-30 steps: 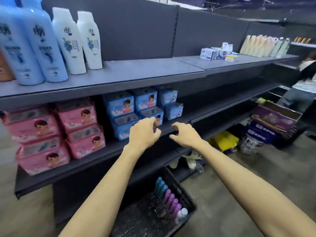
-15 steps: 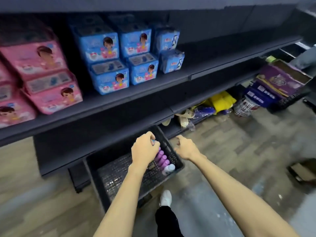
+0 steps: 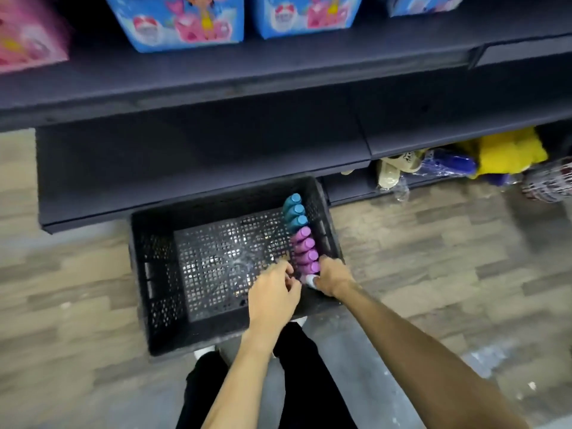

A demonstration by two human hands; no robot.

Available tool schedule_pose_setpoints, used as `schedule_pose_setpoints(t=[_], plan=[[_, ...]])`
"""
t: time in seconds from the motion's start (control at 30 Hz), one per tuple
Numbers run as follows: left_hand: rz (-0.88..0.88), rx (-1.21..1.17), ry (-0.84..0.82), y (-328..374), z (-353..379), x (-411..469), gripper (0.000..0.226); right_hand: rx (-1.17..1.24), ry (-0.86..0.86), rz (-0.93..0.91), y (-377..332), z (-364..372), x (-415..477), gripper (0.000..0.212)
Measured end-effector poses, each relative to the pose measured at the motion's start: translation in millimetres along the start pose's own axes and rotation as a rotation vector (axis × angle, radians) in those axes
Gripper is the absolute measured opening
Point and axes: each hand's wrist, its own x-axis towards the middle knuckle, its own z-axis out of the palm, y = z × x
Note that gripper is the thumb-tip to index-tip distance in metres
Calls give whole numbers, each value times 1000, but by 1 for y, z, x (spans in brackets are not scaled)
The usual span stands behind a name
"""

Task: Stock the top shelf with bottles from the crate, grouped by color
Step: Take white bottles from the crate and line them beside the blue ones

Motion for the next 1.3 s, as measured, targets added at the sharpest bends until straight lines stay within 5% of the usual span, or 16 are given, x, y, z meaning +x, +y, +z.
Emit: schedule_pose_setpoints(t=[0.53,1.03,1.3], plan=[[-63,28,-74,-40,57,22,8,-447,-41,-16,2,79,72,35],[30,44,-52,-34,32,47,7,-510,77,-99,1,51,52,27],[106,38,-14,-3,-20,33,6,-288,167,-134,-11,-13,-19,37]])
